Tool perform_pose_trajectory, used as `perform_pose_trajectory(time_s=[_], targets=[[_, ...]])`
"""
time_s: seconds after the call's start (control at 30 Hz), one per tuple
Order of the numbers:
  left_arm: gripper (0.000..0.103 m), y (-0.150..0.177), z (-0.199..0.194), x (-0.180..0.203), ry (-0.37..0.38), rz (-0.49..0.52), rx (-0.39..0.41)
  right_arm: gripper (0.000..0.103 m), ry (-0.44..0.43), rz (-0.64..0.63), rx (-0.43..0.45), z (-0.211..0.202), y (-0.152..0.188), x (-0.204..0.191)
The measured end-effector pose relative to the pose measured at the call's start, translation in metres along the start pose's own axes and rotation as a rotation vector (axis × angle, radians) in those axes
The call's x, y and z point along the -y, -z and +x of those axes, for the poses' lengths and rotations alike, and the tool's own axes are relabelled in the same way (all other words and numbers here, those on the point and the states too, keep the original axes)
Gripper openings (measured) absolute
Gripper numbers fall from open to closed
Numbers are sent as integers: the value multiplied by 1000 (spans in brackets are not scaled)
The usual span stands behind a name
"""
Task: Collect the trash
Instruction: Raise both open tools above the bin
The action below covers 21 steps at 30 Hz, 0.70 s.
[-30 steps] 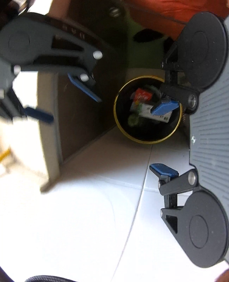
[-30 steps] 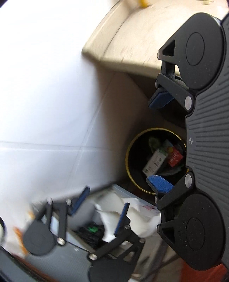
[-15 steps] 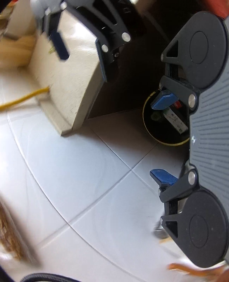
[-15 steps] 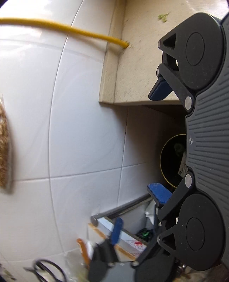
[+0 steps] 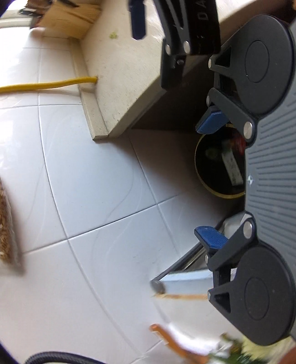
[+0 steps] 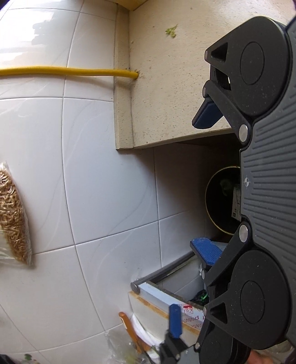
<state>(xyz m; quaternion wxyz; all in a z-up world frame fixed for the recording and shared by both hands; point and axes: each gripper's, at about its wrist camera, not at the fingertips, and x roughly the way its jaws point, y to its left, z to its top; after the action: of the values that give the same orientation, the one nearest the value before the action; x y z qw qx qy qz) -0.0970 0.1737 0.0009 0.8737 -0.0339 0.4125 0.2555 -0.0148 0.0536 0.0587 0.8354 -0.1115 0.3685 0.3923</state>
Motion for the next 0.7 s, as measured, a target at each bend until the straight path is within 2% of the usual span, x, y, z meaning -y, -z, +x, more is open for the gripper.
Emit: perform_pose_trajectory(time_s=[0.13, 0.27, 0.7], targets=[[87, 3, -3, 0, -16, -41, 3, 103, 4, 15, 11, -2, 1, -2], [88, 4, -6, 0, -1, -83, 6, 103, 8, 31, 27, -6, 2, -3], [91, 5, -8, 2, 3, -123, 5, 103, 23, 80, 40, -16, 9, 5]])
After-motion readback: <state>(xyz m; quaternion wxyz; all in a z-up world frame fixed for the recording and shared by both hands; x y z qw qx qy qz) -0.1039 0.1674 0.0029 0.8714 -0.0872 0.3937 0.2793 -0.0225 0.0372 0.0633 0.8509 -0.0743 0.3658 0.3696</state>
